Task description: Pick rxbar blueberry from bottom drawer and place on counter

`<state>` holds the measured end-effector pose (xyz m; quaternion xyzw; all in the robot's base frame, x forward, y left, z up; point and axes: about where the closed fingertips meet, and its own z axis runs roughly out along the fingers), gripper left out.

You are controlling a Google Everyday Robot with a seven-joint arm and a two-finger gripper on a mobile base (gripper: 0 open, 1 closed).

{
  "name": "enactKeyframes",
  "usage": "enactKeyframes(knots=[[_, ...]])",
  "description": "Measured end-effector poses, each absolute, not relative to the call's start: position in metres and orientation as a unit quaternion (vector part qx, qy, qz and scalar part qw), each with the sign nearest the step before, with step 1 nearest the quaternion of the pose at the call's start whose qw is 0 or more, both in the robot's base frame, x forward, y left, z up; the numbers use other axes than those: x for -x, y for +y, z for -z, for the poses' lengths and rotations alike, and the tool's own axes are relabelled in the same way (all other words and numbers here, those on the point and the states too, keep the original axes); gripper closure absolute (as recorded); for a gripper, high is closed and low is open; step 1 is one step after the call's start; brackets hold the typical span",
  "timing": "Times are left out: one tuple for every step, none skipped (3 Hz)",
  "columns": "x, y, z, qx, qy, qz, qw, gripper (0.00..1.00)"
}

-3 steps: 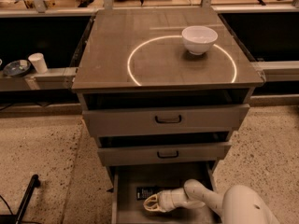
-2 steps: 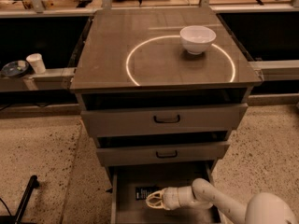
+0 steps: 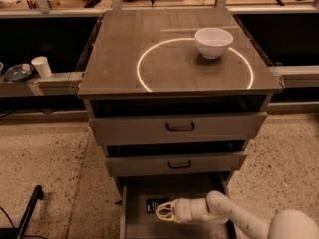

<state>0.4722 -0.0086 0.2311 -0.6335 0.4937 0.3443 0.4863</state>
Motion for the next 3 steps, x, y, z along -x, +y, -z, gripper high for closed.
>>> enactKeyframes(knots=[[-0.486,0.017,-0.201,0.628,0.532,-0.325,0.465,0.20],[-0.497,0.028,-0.186,0.624,0.554,-0.312,0.454,0.00],[-0.510,0.032,-0.168,0.624,0.571,-0.307,0.436,0.00]])
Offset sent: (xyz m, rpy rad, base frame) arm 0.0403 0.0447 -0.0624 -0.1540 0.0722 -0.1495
